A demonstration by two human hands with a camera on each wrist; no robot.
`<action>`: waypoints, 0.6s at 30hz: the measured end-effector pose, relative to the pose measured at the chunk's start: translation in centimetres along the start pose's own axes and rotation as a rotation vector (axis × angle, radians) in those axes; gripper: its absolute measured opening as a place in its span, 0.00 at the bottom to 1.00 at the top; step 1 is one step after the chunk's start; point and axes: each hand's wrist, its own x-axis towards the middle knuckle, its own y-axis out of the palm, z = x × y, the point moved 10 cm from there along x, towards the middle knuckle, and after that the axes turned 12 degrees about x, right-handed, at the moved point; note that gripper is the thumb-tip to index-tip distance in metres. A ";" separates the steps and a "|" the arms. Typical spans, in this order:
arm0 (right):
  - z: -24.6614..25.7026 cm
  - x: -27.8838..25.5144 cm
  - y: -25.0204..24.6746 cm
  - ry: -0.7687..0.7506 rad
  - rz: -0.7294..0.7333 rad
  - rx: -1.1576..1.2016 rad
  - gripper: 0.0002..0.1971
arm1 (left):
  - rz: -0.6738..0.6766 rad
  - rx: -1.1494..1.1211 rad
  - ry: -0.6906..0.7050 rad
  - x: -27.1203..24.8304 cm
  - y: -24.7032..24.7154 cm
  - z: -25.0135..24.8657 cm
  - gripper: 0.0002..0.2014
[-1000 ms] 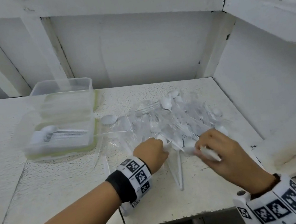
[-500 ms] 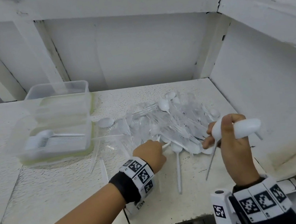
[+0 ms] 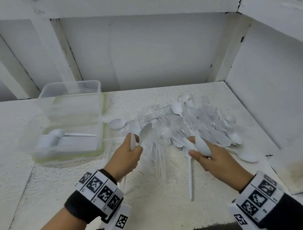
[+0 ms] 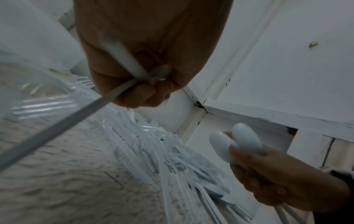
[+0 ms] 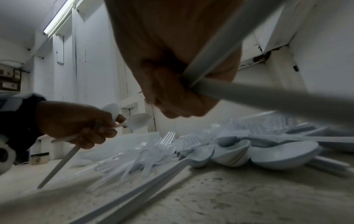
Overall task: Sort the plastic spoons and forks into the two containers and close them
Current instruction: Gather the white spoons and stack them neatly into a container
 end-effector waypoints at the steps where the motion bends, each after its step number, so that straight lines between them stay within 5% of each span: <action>1: -0.4 0.4 0.2 0.017 0.017 -0.145 0.10 | -0.021 0.003 -0.012 0.0 -0.4 0.4 0.07; 6: -3.1 1.2 2.2 0.210 0.125 -0.690 0.26 | -0.116 0.058 0.018 -0.1 -1.3 0.4 0.03; 8: -3.0 1.3 3.1 0.192 0.139 -0.812 0.25 | -0.110 0.087 0.056 -0.2 -0.7 0.0 0.12; 13: -3.7 1.1 4.2 0.203 0.194 -0.857 0.21 | -0.088 0.163 0.116 0.1 0.8 -1.5 0.16; 18: -3.5 -1.4 3.9 0.154 0.269 -0.740 0.17 | 0.003 0.183 0.206 0.6 2.7 -3.4 0.09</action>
